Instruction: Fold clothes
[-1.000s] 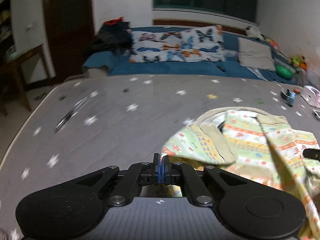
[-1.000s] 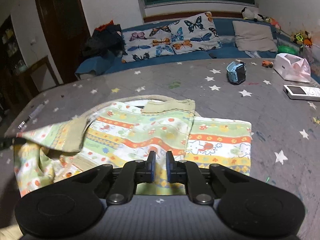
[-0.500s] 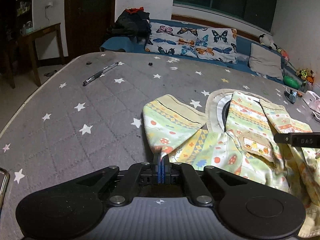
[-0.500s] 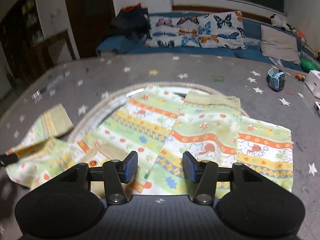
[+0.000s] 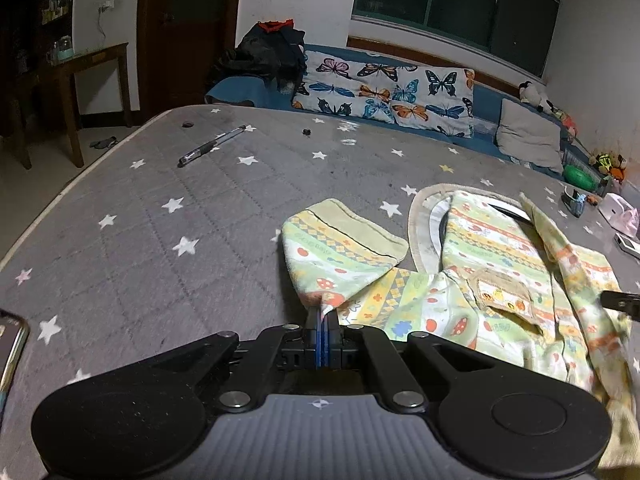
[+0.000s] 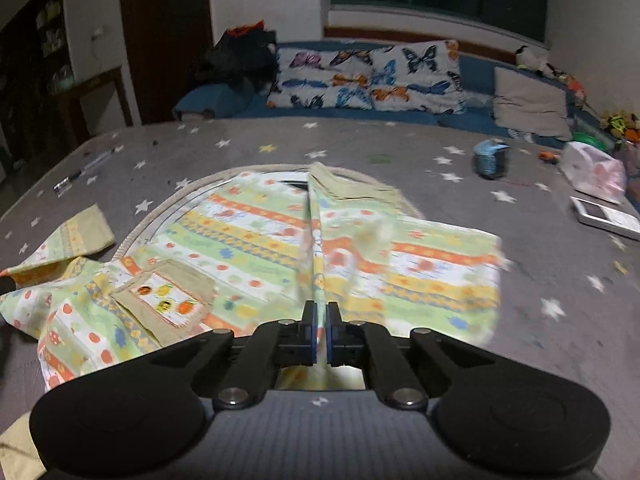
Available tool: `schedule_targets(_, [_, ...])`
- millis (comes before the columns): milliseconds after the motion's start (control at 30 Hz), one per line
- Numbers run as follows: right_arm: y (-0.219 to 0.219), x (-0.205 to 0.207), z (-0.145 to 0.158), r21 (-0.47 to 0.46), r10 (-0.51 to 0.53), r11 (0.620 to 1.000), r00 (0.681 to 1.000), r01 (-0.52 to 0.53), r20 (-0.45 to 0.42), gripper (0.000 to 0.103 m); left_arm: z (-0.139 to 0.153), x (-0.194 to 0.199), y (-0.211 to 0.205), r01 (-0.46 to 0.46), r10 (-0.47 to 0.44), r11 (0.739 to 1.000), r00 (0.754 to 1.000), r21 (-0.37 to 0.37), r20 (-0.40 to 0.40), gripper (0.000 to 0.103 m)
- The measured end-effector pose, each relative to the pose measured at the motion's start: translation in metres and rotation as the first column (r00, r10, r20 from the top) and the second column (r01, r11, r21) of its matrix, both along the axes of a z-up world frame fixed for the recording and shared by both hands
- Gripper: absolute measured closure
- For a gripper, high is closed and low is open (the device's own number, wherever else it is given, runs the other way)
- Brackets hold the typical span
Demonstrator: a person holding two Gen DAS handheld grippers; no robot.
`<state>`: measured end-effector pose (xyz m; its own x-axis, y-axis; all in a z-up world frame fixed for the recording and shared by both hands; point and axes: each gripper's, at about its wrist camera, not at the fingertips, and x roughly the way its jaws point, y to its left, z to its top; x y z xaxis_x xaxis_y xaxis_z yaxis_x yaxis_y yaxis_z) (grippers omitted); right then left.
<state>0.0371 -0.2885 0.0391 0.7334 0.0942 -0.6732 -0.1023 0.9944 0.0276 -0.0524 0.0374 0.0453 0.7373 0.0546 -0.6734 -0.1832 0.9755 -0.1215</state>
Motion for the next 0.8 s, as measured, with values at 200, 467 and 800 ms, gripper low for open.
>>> schedule_targets(200, [-0.05,-0.054,0.003,0.0,-0.105,0.995,0.994,0.105,0.014,0.101,0.002,-0.03,0.0,0.0,0.0,1.0,1.0,-0.003,-0.009,0.102])
schedule_targets(467, [-0.078,-0.064,-0.004,0.052,-0.164,0.985,0.986,0.165,-0.014,0.096,-0.002,-0.044,0.002,-0.015,0.014,0.999,0.999,-0.038,-0.046,0.101])
schedule_targets(800, [-0.009,-0.023,0.008,0.088,0.018,0.996,1.0,-0.02,0.02,0.084,0.005,-0.041,0.0,-0.009,0.009,1.0,0.999,-0.02,-0.037,0.098])
